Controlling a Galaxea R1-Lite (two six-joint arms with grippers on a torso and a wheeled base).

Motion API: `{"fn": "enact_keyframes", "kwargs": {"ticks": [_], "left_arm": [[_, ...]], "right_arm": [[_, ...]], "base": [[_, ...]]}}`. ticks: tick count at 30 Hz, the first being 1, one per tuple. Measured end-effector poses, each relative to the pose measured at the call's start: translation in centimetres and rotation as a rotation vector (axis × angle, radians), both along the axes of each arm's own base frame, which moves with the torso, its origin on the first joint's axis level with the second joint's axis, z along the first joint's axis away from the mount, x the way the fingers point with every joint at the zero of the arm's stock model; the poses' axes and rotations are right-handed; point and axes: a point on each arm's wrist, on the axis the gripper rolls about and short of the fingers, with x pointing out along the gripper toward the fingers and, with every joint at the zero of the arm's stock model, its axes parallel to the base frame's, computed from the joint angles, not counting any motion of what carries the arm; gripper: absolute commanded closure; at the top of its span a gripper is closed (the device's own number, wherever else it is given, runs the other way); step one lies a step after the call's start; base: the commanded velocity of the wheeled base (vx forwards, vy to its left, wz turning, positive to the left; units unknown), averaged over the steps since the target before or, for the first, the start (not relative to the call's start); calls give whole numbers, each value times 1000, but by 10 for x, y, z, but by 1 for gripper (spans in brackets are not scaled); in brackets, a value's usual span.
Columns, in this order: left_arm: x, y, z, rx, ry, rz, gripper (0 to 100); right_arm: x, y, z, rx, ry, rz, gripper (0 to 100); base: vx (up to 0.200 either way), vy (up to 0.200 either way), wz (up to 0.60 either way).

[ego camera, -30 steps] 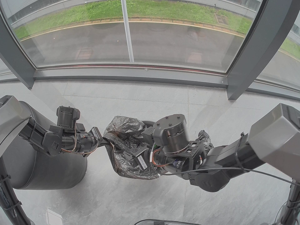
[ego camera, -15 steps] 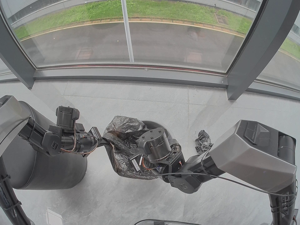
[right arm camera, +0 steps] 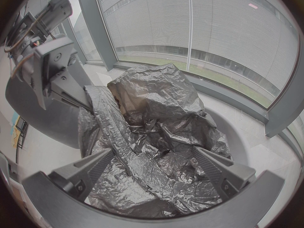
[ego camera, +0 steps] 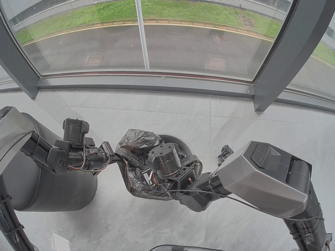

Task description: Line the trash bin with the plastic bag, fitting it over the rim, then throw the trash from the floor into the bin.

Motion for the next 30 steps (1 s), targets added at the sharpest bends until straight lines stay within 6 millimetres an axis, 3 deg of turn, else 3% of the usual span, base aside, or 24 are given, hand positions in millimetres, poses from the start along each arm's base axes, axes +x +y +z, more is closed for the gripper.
{"fn": "enact_keyframes", "kwargs": {"ticks": [18,19,30], "left_arm": [[0,0,0,-1,1,0,100],[0,0,0,-1,1,0,100],[-1,-1,1,-3,-2,-1,100]], "right_arm": [[16,-3,-24,-69,-8,-26,0],[16,-3,-24,-69,-7,-26,100],[16,-3,-24,-66,-11,-28,100]], "base": [[0,0,0],[0,0,0],[0,0,0]]}}
